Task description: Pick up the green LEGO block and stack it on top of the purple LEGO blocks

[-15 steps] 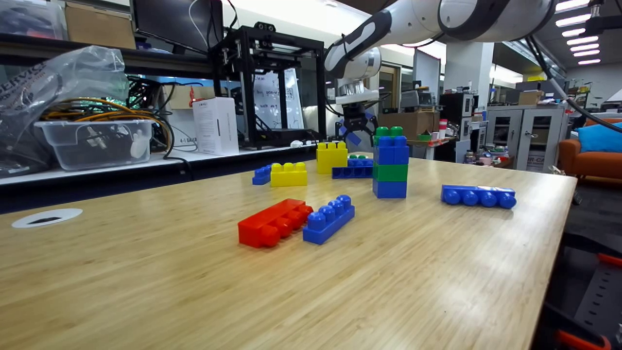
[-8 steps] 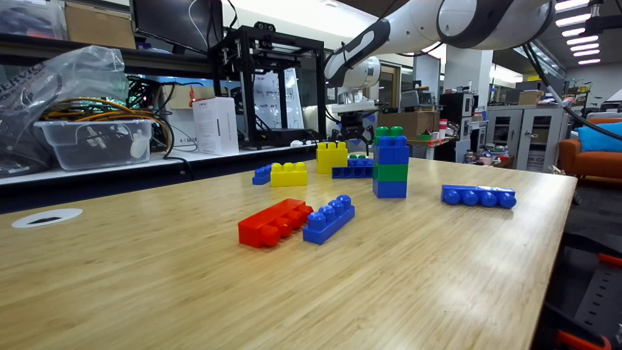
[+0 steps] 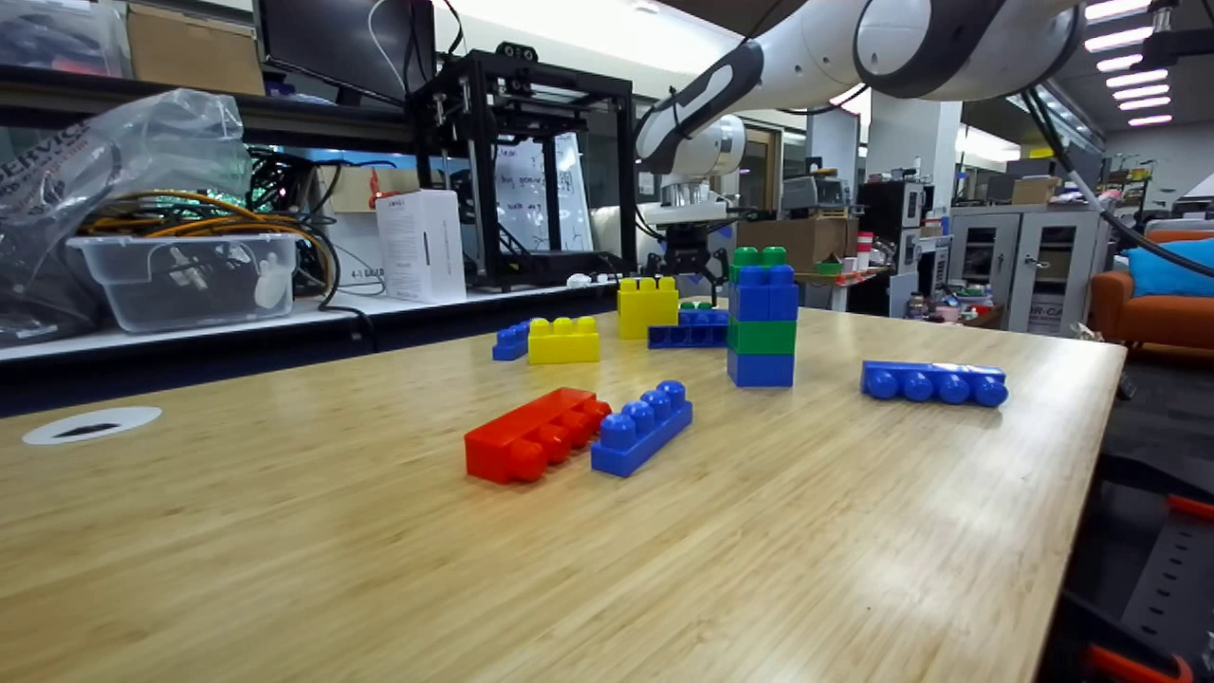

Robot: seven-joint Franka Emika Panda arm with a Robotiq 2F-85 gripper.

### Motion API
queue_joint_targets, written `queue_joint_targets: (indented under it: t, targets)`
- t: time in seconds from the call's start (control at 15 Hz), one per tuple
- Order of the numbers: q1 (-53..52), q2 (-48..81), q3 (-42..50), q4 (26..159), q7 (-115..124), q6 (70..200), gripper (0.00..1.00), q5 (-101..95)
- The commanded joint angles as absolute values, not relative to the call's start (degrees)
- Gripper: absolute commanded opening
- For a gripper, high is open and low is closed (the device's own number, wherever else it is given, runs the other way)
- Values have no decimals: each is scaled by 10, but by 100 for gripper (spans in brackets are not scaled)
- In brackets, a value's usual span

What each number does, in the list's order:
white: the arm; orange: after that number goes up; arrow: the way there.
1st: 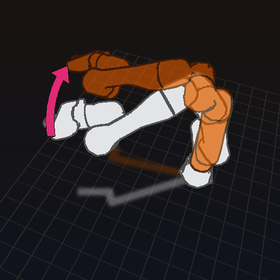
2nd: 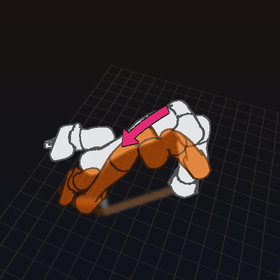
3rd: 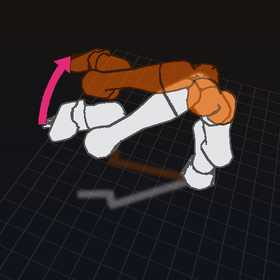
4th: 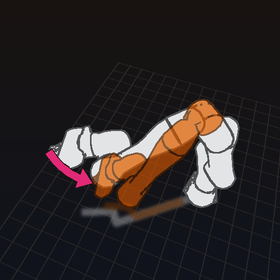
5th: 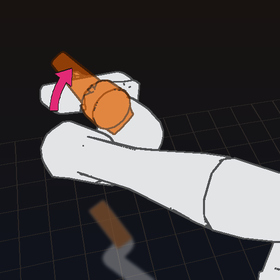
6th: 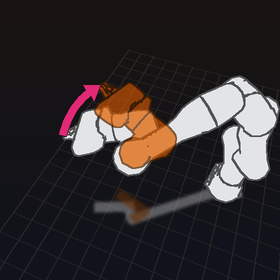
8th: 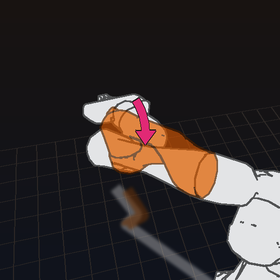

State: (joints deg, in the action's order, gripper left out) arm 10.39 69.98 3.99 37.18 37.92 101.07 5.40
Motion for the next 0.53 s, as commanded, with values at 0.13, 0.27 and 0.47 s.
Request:
queue_joint_targets:
  t: [0.13, 0.27, 0.47]
  targets:
    - [112, 688, 35, 393, 390, 1034, 100, 64]
    - [113, 686, 35, 395, 388, 1035, 100, 63]
    - [112, 682, 36, 398, 384, 1036, 100, 61]
